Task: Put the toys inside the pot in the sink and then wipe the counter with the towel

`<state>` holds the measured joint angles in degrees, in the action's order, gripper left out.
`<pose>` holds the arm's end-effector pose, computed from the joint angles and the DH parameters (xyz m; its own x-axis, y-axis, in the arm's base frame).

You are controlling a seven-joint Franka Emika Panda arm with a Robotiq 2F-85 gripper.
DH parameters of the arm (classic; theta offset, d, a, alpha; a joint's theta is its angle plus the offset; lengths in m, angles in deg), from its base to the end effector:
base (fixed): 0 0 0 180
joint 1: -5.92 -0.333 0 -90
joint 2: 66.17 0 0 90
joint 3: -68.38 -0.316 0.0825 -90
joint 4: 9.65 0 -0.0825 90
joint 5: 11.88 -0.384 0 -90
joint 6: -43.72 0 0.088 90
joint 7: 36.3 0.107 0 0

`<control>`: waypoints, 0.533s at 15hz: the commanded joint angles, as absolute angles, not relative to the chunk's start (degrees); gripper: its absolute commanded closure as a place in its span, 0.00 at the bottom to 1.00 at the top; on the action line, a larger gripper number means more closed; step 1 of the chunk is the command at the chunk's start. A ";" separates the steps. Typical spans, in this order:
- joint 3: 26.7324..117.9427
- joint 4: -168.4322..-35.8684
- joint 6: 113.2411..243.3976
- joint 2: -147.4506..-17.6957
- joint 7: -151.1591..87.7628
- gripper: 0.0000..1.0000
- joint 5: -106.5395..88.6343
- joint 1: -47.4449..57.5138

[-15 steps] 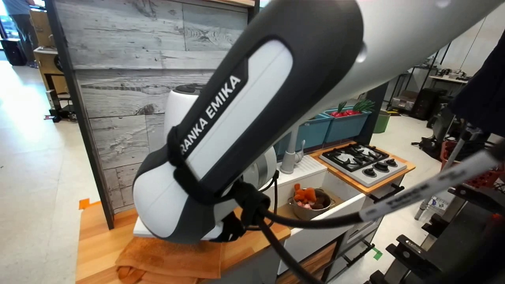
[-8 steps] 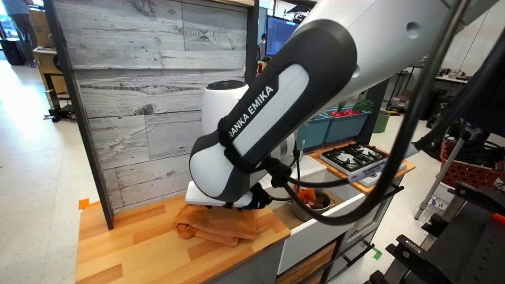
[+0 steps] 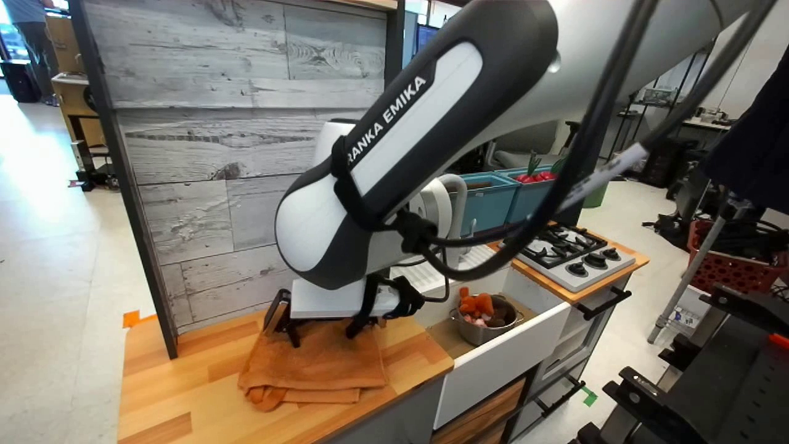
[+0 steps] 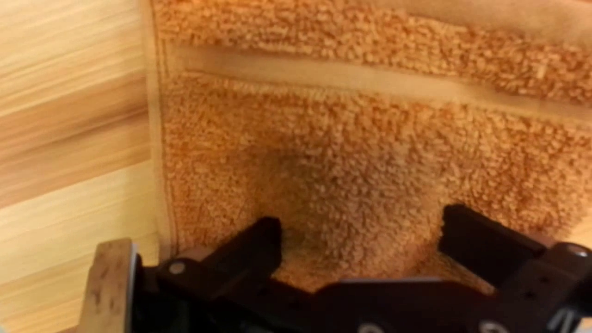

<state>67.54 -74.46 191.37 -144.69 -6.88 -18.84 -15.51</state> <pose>0.6657 0.2671 -0.0438 0.9716 -0.2360 0.0186 -0.2327 -0.9663 -0.1099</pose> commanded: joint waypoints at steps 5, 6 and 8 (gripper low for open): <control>63.21 -71.36 176.87 -144.71 -13.16 0.00 -19.00 -11.64; 63.30 -70.95 175.49 -144.71 -12.82 0.00 -19.00 -11.67; 63.32 -70.83 175.09 -144.72 -12.48 0.00 -19.00 -11.73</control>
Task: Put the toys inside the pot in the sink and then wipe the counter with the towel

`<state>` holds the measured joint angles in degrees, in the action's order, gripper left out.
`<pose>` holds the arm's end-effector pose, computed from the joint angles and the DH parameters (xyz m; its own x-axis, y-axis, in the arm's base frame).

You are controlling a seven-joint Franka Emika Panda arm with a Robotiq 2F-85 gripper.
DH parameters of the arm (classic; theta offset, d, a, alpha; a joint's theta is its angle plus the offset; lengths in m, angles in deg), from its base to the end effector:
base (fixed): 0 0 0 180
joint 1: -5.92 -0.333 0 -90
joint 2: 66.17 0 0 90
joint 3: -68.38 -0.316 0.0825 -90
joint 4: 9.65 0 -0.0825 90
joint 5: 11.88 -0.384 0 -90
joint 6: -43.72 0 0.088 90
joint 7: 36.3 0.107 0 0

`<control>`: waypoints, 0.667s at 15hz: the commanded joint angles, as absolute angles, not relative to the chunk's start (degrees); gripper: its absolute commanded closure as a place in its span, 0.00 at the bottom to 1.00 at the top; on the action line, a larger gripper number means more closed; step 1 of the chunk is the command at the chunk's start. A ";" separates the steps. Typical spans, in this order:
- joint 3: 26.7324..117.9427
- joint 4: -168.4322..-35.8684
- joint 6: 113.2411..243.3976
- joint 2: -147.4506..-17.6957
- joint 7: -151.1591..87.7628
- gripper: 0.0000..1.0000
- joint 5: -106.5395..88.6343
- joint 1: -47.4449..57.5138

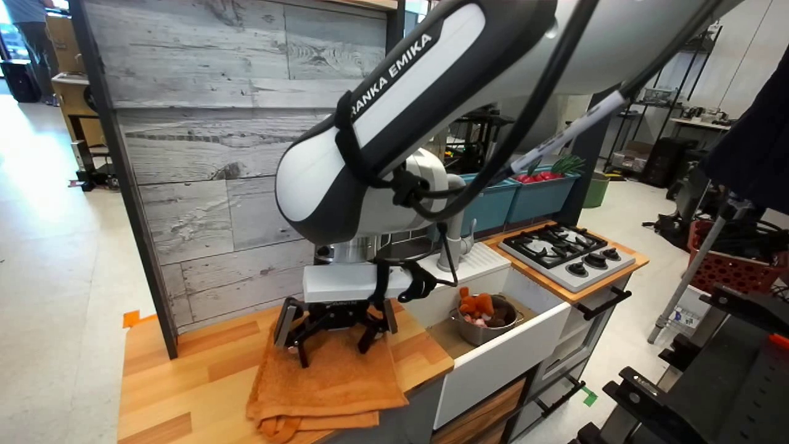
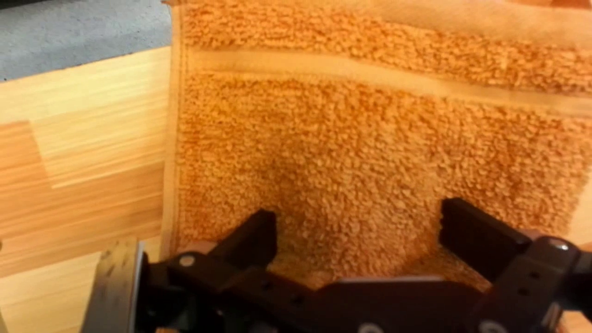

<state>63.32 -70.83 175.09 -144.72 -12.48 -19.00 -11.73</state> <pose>0.6606 0.2602 -0.0412 0.9651 -0.1590 -0.2082 -0.1807 -0.9795 -0.0892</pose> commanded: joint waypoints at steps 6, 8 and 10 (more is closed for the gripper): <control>64.78 -66.94 192.68 -151.11 -14.66 0.00 -15.81 -17.28; 63.96 -65.65 194.09 -153.18 -15.25 0.00 -15.69 -18.99; 63.67 -64.16 194.10 -154.28 -15.17 0.00 -15.53 -20.70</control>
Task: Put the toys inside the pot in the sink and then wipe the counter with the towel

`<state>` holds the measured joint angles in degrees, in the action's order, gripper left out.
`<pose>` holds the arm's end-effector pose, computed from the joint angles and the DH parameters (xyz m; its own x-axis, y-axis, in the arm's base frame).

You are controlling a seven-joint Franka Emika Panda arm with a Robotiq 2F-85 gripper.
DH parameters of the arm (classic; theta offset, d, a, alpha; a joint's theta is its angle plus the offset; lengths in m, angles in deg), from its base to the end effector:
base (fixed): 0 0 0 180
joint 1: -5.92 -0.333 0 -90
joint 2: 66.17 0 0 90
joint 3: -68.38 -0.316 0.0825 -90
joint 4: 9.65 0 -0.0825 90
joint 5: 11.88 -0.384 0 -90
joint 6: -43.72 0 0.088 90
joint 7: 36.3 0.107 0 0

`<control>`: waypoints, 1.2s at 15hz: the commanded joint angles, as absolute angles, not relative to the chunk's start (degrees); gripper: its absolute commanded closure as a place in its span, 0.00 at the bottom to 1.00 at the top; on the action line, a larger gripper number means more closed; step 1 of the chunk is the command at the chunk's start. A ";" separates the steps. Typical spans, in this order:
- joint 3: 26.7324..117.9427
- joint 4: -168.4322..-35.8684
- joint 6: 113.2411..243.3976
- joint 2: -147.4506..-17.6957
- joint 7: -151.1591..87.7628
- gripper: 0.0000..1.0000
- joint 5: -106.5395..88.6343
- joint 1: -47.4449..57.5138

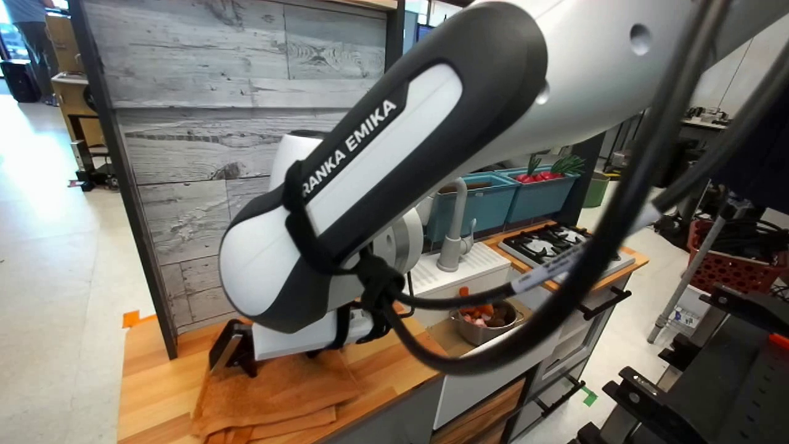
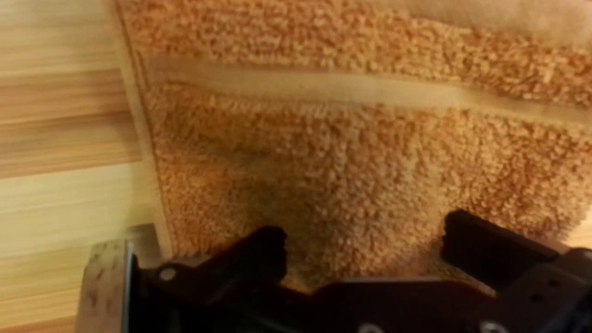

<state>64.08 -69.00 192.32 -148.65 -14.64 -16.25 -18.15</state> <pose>0.6489 0.3276 -0.0530 0.9981 -0.0199 0.0590 -0.0106 -0.9881 -0.1537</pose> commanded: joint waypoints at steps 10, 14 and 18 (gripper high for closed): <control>70.19 -64.79 190.86 -153.61 -7.56 0.00 -16.47 -17.86; 74.51 -64.94 190.04 -154.06 -3.01 0.00 -16.23 -16.09; 71.88 -64.00 188.70 -155.05 -5.86 0.00 -15.68 -17.41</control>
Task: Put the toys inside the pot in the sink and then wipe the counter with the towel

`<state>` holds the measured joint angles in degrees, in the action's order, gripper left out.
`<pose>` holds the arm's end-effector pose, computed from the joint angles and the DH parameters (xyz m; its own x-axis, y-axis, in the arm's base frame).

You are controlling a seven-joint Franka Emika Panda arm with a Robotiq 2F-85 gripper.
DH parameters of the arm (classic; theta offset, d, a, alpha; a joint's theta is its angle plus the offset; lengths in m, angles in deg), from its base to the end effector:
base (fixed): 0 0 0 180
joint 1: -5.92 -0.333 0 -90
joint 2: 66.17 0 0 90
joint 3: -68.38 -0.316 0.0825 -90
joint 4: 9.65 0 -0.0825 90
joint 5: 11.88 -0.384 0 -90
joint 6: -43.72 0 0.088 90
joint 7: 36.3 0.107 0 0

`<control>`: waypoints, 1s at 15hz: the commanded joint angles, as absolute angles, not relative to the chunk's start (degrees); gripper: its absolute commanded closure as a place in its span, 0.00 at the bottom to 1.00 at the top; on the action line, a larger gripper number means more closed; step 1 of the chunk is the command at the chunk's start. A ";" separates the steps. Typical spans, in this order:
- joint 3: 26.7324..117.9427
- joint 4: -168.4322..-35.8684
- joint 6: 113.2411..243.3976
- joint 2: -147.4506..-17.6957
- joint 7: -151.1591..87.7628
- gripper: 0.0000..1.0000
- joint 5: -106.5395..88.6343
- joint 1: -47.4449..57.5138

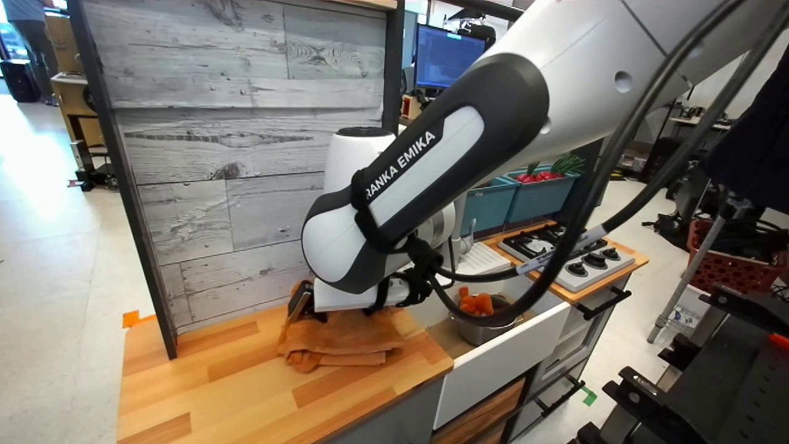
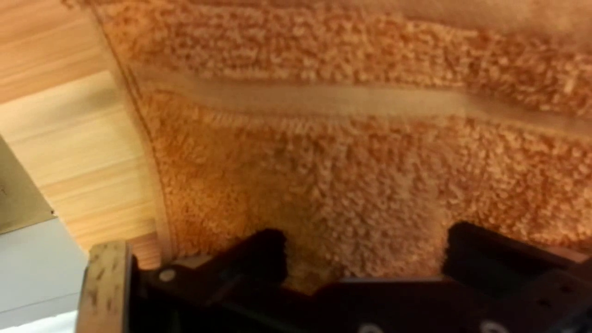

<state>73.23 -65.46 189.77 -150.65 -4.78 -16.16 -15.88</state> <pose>0.6920 0.2338 -0.0573 0.9669 -0.2311 0.1078 -0.2300 -0.9729 -0.0234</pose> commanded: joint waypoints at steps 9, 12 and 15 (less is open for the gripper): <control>66.65 -61.00 183.35 -155.74 -9.90 0.00 -15.40 -22.22; 69.75 -63.73 181.62 -153.74 -4.63 0.00 -16.84 -20.54; 74.13 -66.40 183.34 -152.54 1.18 0.00 -15.81 -19.37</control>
<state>69.88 -64.31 182.10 -150.20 -3.19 -16.19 -20.96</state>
